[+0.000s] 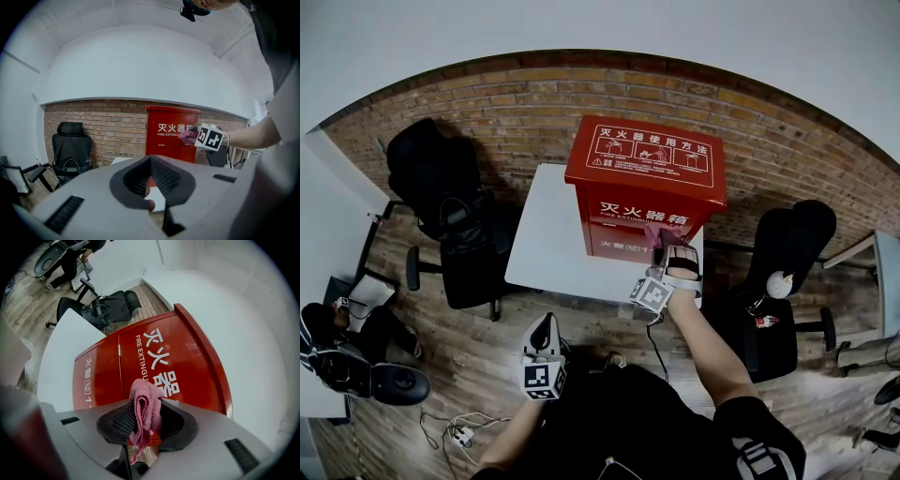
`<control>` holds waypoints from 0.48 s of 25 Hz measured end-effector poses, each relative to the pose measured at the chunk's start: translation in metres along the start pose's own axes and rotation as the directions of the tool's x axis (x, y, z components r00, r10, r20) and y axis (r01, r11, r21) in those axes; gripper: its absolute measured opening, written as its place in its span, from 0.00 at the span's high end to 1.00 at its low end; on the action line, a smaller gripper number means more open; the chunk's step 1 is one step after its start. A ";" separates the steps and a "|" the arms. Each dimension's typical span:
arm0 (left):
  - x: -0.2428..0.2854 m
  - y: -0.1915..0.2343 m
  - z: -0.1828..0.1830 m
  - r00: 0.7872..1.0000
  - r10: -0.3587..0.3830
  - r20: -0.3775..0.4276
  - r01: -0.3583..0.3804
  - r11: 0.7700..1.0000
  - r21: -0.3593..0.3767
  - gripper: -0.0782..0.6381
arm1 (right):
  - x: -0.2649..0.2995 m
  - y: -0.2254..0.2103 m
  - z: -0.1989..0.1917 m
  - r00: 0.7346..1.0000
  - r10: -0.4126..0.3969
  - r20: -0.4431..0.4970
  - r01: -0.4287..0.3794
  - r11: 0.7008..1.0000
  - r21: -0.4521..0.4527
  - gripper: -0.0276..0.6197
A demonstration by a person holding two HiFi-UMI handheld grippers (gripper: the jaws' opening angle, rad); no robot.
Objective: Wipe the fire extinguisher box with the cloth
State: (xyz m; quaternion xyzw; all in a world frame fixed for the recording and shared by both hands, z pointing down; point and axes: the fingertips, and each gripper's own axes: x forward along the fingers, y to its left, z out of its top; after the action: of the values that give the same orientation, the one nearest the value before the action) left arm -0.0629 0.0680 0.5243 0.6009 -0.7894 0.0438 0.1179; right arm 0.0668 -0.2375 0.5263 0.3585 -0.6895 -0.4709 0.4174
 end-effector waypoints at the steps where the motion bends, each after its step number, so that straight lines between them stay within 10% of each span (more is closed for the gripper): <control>1: 0.001 0.000 0.001 1.000 -0.001 0.004 0.001 1.000 0.002 0.86 | -0.001 -0.005 0.002 1.000 -0.008 0.004 0.008 1.000 0.001 0.77; 12: 0.004 0.000 0.001 1.000 -0.004 0.008 0.004 1.000 0.004 0.86 | -0.015 -0.050 0.014 0.994 -0.097 0.050 0.097 0.995 0.002 0.77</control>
State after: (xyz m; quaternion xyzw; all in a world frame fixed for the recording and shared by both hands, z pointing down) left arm -0.0637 0.0639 0.5246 0.6028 -0.7886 0.0430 0.1136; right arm 0.0652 -0.2340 0.4726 0.3795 -0.6814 -0.4996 0.3770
